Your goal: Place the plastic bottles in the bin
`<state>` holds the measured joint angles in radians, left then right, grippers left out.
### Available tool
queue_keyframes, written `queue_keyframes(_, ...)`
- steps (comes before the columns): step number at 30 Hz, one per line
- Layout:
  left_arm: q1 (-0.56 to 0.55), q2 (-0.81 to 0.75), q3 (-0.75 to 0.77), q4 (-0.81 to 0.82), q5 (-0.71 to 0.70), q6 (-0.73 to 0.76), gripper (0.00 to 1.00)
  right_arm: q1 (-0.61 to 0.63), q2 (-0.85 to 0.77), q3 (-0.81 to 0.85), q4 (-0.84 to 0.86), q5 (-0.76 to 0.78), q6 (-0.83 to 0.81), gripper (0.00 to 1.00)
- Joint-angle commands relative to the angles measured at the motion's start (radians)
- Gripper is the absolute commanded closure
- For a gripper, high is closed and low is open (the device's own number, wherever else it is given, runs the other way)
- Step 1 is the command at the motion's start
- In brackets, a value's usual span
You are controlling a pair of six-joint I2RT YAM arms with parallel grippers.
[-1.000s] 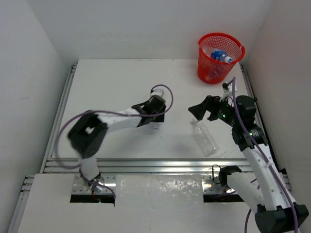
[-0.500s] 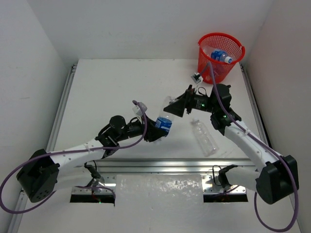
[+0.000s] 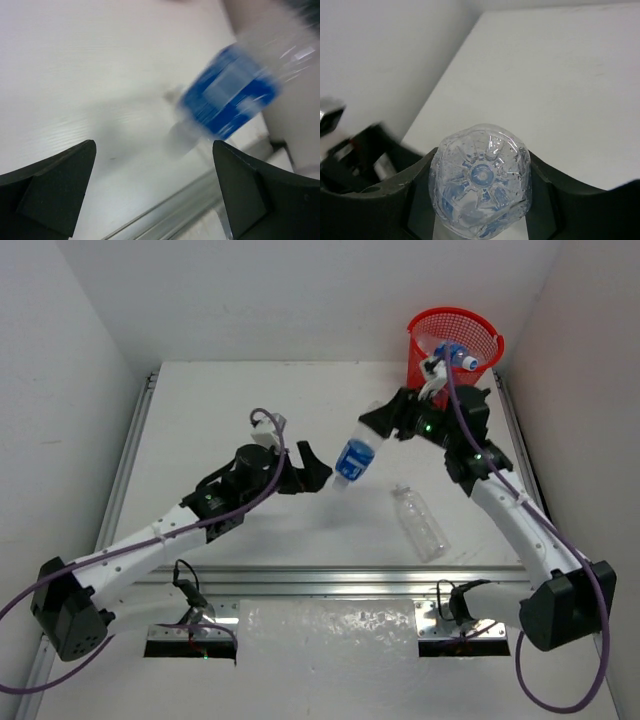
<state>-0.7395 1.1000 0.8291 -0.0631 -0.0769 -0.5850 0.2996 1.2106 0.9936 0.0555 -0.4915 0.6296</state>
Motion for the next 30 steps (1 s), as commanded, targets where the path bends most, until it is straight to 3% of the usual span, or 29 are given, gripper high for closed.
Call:
queue_keyframes(1,0.009,-0.110,0.047,-0.484,-0.350,-0.113,0.00,-0.129,0.061,0.219,-0.120,0.307,-0.025,1.00)
queue_keyframes(6,0.008,-0.376,0.007,-0.563,-0.294,0.019,0.00,-0.208,0.205,0.443,-0.100,0.617,-0.062,1.00)
queue_keyframes(11,0.009,-0.453,-0.027,-0.563,-0.304,0.068,0.00,-0.220,0.440,0.686,0.064,0.914,-0.198,1.00)
queue_keyframes(14,0.009,-0.428,-0.041,-0.532,-0.261,0.094,0.00,-0.240,0.602,0.905,0.089,0.987,-0.289,1.00)
queue_keyframes(18,0.011,-0.390,-0.038,-0.537,-0.255,0.093,0.00,-0.266,0.792,1.241,0.116,1.057,-0.417,1.00)
queue_keyframes(20,0.009,-0.391,-0.039,-0.537,-0.254,0.091,0.00,-0.266,0.858,1.299,0.176,1.071,-0.493,1.00)
queue_keyframes(22,0.011,-0.410,-0.044,-0.532,-0.251,0.090,0.00,-0.267,0.924,1.320,0.275,1.075,-0.585,1.00)
queue_keyframes(29,0.012,-0.447,-0.054,-0.514,-0.233,0.093,0.00,-0.295,1.024,1.330,0.256,0.973,-0.518,1.00)
queue_keyframes(30,0.012,-0.443,-0.056,-0.514,-0.230,0.093,0.00,-0.295,1.037,1.341,0.263,0.966,-0.521,0.94)
